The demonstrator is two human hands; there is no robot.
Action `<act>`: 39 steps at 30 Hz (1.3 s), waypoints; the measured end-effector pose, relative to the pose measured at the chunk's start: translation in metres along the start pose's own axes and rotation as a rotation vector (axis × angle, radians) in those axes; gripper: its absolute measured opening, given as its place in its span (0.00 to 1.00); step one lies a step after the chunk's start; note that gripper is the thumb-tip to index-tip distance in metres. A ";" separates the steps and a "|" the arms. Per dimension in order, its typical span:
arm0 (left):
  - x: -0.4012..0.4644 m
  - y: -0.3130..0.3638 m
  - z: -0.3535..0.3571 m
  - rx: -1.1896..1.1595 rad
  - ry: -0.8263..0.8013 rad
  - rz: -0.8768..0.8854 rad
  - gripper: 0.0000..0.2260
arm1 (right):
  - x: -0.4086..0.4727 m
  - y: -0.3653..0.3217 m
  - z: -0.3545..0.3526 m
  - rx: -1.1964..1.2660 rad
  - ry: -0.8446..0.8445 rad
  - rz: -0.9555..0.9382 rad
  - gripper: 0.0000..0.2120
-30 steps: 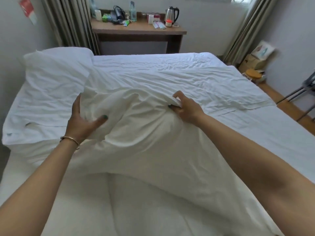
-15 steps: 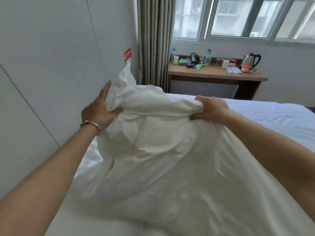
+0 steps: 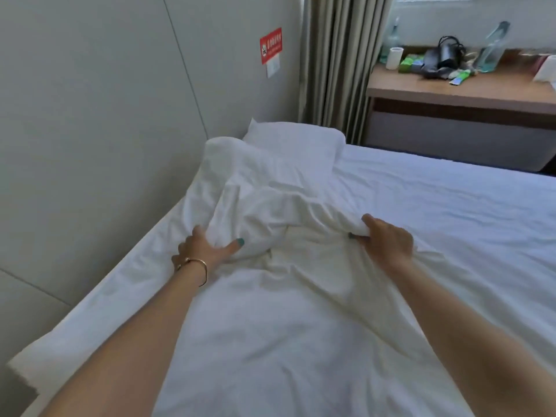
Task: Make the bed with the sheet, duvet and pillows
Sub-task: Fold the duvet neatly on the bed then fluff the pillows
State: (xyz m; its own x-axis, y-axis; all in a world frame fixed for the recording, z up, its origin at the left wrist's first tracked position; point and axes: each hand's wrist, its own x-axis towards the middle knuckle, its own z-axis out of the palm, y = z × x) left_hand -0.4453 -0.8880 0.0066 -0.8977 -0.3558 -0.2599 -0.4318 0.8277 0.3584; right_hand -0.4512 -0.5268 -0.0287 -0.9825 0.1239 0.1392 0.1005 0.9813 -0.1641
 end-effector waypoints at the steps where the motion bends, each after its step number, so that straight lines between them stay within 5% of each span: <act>1: 0.006 0.000 0.002 0.002 0.023 0.030 0.48 | 0.009 0.002 0.014 -0.003 -0.015 0.029 0.18; 5: 0.022 0.003 0.005 -0.396 0.022 0.235 0.43 | 0.036 -0.004 0.054 0.190 -0.350 0.220 0.38; 7: 0.026 0.005 0.016 -0.413 0.018 0.244 0.46 | 0.038 -0.003 0.076 0.336 -0.448 0.284 0.44; 15: 0.090 0.001 0.083 -0.212 -0.072 0.171 0.40 | 0.037 0.006 0.160 0.247 -0.504 0.287 0.40; 21: 0.120 0.001 0.099 -0.349 -0.080 0.204 0.46 | 0.050 0.019 0.189 0.258 -0.546 0.319 0.47; 30: 0.116 -0.007 0.117 -0.382 -0.082 0.195 0.47 | 0.059 0.017 0.186 0.214 -0.580 0.346 0.45; 35: 0.128 -0.010 0.128 -0.473 -0.223 0.072 0.42 | 0.061 0.020 0.189 0.172 -0.572 0.357 0.45; 39: 0.140 -0.017 0.138 -0.335 -0.273 0.144 0.38 | 0.062 0.012 0.179 0.176 -0.611 0.377 0.49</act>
State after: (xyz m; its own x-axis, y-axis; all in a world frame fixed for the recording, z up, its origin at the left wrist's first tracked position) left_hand -0.5515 -0.8914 -0.1597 -0.9142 -0.0827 -0.3967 -0.3490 0.6581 0.6671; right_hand -0.5393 -0.5334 -0.1972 -0.8034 0.2938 -0.5179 0.4726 0.8438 -0.2544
